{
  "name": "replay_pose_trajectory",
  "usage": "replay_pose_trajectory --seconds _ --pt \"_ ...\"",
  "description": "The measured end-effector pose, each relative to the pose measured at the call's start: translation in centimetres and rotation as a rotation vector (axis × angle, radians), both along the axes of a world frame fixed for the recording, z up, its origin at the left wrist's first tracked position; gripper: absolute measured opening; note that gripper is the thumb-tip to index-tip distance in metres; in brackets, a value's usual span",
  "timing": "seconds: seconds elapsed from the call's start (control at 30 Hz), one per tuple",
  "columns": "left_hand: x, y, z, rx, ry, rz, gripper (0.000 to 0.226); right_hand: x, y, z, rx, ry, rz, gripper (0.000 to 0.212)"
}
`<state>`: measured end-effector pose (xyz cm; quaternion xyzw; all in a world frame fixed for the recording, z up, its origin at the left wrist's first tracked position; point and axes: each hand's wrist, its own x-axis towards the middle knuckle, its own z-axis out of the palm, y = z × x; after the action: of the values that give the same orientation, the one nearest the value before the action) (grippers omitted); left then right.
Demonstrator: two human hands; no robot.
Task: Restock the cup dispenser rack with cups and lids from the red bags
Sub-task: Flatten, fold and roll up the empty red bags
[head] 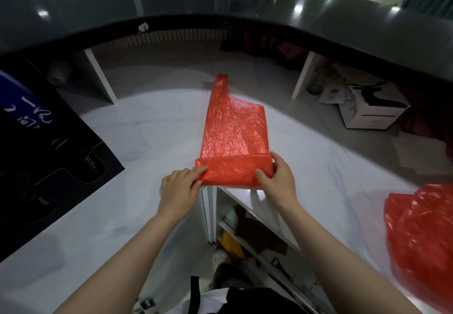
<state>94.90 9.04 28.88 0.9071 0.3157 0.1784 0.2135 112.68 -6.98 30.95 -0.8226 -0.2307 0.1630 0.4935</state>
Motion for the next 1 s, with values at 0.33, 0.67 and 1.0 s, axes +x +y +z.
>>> replay_pose_trajectory --seconds 0.33,0.67,1.0 --pt "0.4 0.1 0.1 -0.063 -0.099 0.071 0.036 -0.1 -1.5 -0.2 -0.224 -0.121 -0.072 0.027" --pt "0.8 0.0 0.4 0.036 0.011 0.063 0.034 -0.7 -2.1 -1.2 -0.203 -0.193 -0.152 0.043" --pt "4.6 -0.7 0.8 0.307 0.454 -0.455 0.071 -0.8 -2.4 -1.8 -0.277 -0.350 -0.106 0.033"
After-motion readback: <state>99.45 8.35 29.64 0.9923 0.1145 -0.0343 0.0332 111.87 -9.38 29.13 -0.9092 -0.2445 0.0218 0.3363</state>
